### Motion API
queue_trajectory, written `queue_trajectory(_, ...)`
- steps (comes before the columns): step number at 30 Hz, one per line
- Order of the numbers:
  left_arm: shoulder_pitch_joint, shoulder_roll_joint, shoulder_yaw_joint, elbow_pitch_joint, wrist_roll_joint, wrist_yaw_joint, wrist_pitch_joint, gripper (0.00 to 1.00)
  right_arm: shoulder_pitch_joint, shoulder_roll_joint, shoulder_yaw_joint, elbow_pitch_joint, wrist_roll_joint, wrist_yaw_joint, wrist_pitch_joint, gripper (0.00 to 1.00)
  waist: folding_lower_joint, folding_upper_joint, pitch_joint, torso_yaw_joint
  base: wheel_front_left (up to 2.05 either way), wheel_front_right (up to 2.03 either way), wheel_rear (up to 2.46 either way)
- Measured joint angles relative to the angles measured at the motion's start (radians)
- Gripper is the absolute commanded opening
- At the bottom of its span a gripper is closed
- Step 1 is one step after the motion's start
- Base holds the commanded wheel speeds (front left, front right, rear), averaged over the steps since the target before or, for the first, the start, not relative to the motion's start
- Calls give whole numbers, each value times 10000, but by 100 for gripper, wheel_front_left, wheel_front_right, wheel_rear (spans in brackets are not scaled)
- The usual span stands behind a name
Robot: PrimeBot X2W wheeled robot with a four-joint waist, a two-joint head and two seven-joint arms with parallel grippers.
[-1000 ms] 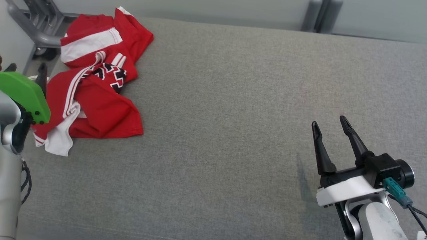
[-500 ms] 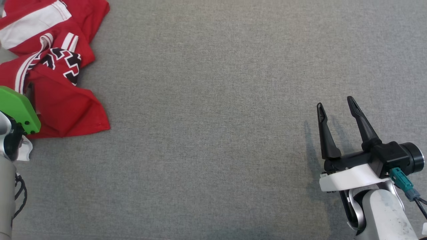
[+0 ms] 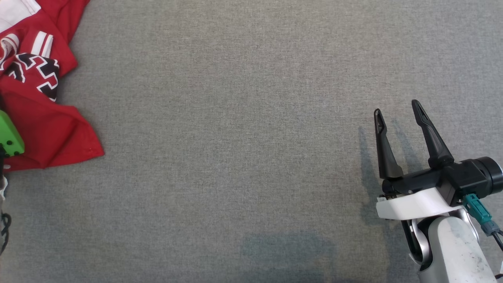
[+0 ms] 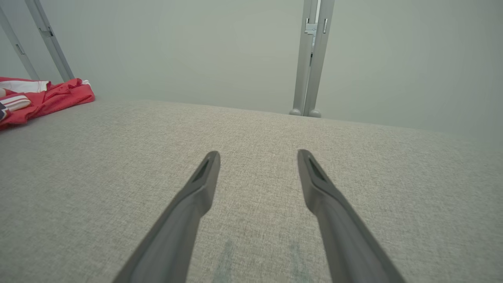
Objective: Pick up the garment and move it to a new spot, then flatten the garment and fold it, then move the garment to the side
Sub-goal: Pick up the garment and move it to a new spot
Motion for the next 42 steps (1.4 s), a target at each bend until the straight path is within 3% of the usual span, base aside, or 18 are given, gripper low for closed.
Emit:
queue_trajectory(1, -5, 54, -42, 88, 63, 82, -86, 87, 0, -2, 6, 2, 0, 2, 2, 100, 0, 0, 2, -25, 0, 0, 0)
queue_trajectory(2, -6, 102, -65, 182, 104, 159, -155, 75, 1, -2, 13, 4, 0, 0, 2, 100, 0, 0, -4, -46, 0, 0, 0)
queue_trajectory(3, -10, 132, -63, 274, 104, 274, -238, 50, 1, 0, 23, 4, 0, 2, 2, 100, 0, 0, -15, -61, 0, 0, 0)
queue_trajectory(4, -17, 159, -63, 359, 104, 334, -305, 31, 1, 0, 29, 4, 0, 2, 0, 100, -1, 0, -24, -74, 0, 0, 0)
queue_trajectory(5, -23, 176, -67, 420, 104, 341, -318, 0, 0, 0, 27, 4, 0, 0, 2, 100, -1, 0, -29, -82, 0, 0, 0)
queue_trajectory(11, -111, 140, -138, 654, 88, 244, -704, 0, -29, 0, 36, 82, -56, 0, 2, 100, -1, 0, -140, -45, 0, 0, 0)
queue_trajectory(22, -881, 217, -568, 226, 240, -420, -1223, 0, 130, 0, 65, 418, 199, 2, 2, 100, -1, 0, -1013, 144, 0, 0, 0)
queue_trajectory(35, -1751, 309, -1246, -1632, 349, -1126, -1440, 0, 877, -2, -4, 715, 907, 0, 2, 100, -2, 0, -2909, 246, 0, 0, 0)
queue_trajectory(42, -1552, -173, -1783, -2997, 48, -1289, -1223, 0, 1304, -2, -221, 759, 1104, 0, 0, 100, -2, 0, -3827, 56, 0, 0, 0)
